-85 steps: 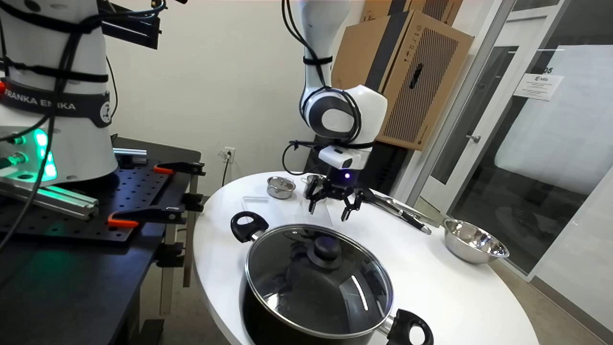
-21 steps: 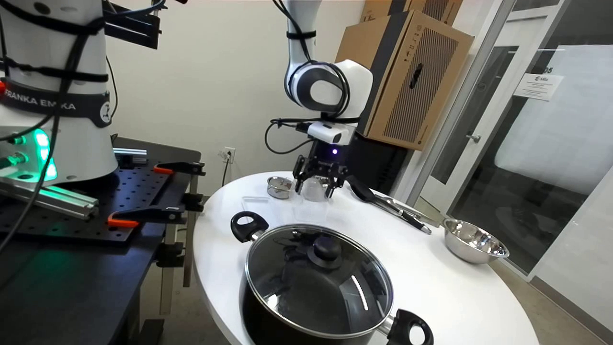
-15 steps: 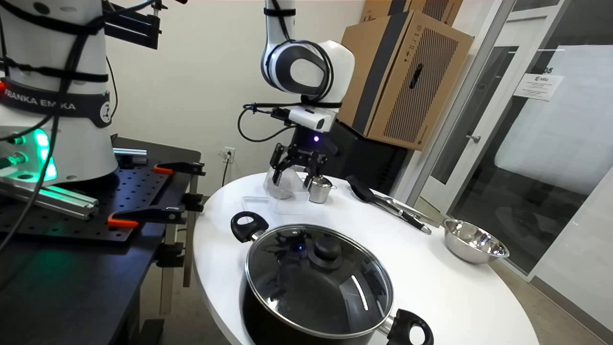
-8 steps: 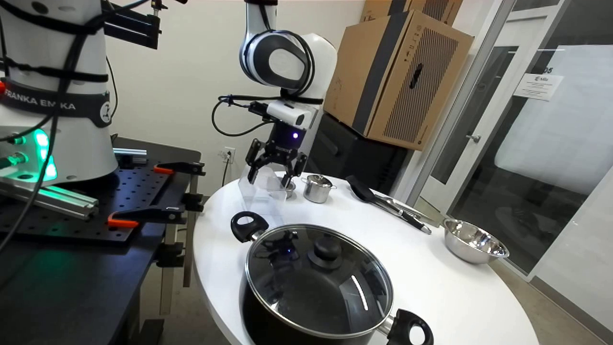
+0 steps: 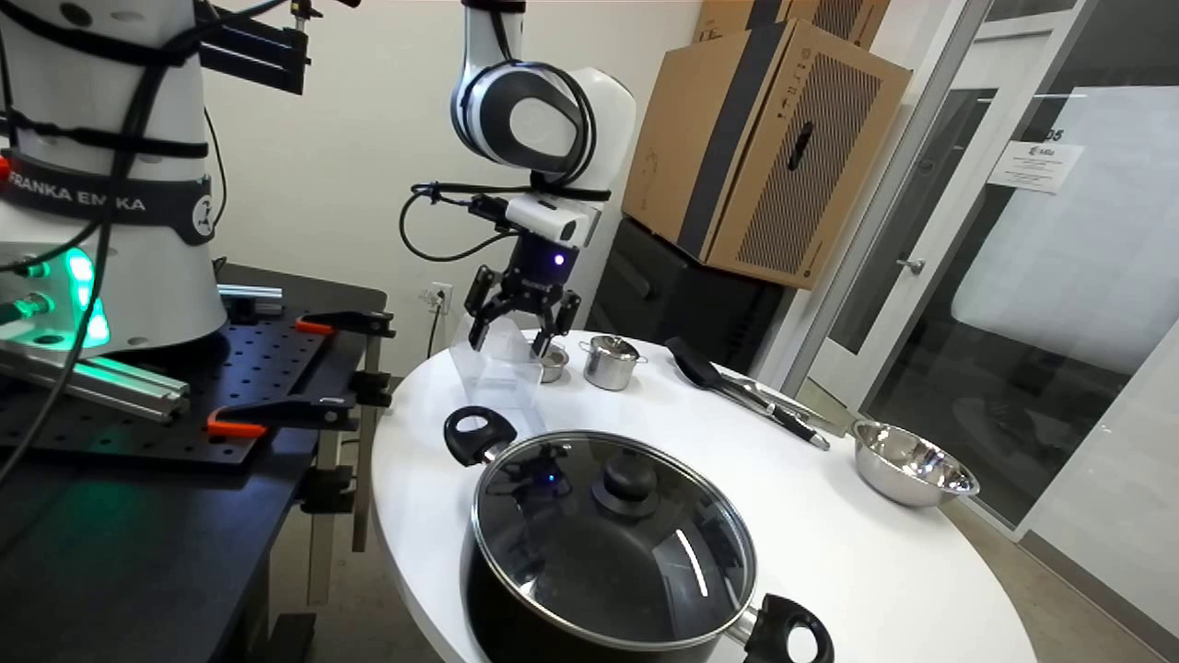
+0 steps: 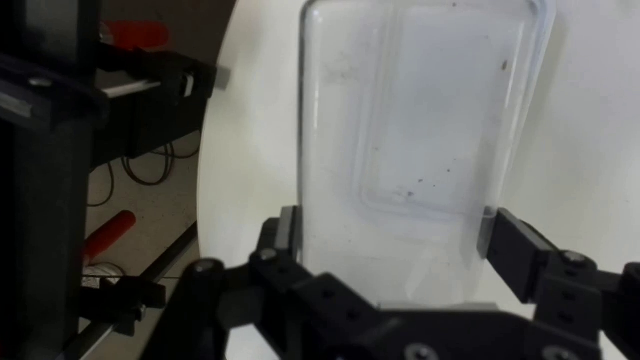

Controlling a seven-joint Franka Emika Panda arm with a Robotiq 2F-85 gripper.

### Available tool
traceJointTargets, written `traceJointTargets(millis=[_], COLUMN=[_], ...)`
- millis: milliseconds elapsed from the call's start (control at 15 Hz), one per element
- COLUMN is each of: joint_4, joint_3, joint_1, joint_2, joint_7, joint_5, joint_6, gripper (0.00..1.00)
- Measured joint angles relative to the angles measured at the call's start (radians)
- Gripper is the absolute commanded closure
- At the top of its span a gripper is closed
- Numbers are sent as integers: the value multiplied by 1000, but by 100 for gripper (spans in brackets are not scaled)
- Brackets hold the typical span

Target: Place the clear bowl on top of the white lid

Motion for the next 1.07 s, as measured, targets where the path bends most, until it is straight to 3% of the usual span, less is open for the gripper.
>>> traceJointTargets(millis=[1067], joint_4=[86], joint_3=[-16], joint_1=[30], joint_2=[157], joint_7=[3], joint_5=[2], joint_6=[108], gripper=[36])
